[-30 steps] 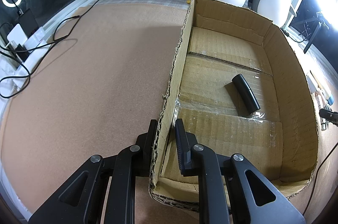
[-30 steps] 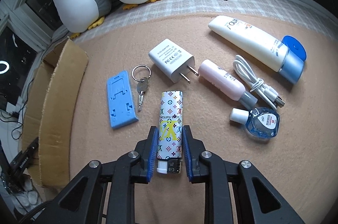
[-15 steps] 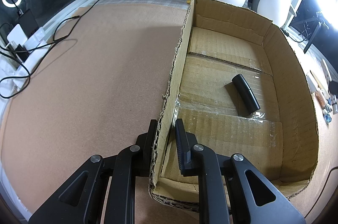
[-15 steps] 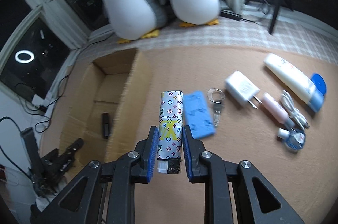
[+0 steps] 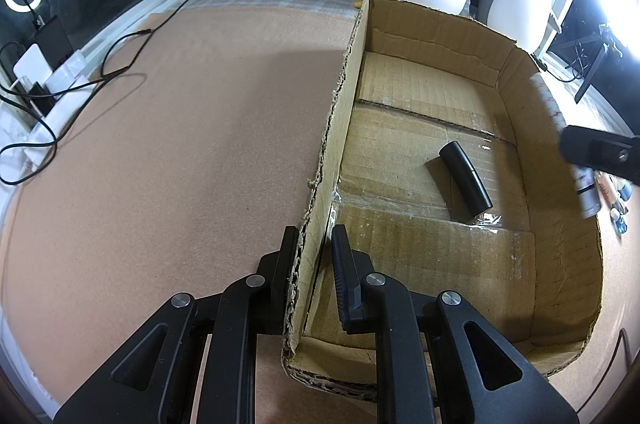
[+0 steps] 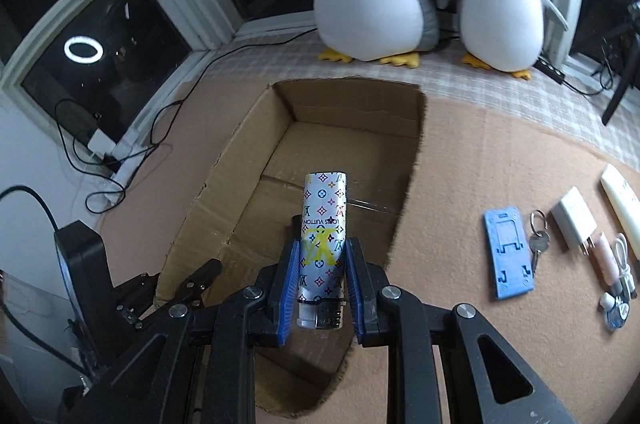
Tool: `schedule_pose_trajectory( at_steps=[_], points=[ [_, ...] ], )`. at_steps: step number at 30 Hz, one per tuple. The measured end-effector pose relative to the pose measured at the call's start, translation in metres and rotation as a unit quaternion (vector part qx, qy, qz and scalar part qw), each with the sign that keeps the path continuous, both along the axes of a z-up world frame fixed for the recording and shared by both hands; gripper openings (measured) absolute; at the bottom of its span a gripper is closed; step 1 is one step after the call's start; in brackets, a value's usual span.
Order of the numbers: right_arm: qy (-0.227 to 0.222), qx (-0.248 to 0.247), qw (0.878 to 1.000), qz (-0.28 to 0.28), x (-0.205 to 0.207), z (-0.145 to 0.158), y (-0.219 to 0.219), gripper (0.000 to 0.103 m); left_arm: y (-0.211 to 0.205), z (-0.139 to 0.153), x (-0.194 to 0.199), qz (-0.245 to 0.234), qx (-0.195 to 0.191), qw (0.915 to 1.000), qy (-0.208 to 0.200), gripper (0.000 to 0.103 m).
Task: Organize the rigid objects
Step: 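Carry the lighter into the box beside the cylinder and release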
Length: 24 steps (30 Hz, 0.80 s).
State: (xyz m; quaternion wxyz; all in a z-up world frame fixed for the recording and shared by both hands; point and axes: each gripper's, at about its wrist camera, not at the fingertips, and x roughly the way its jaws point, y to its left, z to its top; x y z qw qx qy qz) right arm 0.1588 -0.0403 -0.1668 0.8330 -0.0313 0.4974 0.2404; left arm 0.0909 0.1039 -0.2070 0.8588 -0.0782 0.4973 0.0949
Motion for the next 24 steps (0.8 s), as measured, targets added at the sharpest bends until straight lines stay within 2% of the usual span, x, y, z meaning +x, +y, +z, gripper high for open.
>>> schedule_pose_trajectory(
  at_steps=[12, 14, 16, 18, 24],
  points=[
    [-0.005, -0.021, 0.999, 0.026, -0.002, -0.014, 0.024, 0.021, 0.000, 0.000, 0.000, 0.000, 0.000, 1.0000, 0.000, 0.015],
    [-0.008, -0.018, 0.999, 0.031, -0.004, -0.012, 0.024, 0.032, 0.000, 0.000, -0.001, 0.000, 0.000, 1.0000, 0.000, 0.015],
    [-0.020, -0.007, 0.999, 0.030, -0.006, -0.006, 0.022, 0.058, 0.000, 0.000, -0.001, 0.000, 0.000, 1.0000, -0.001, 0.015],
    [-0.030, -0.002, 0.999, 0.030, -0.008, -0.002, 0.022, 0.061, 0.000, 0.000, -0.001, -0.001, 0.000, 1.0000, -0.001, 0.015],
    [-0.032, -0.001, 0.999, 0.029, -0.008, 0.003, 0.018, 0.062, 0.001, 0.000, -0.001, -0.001, 0.001, 1.0000, -0.001, 0.015]
  ],
)
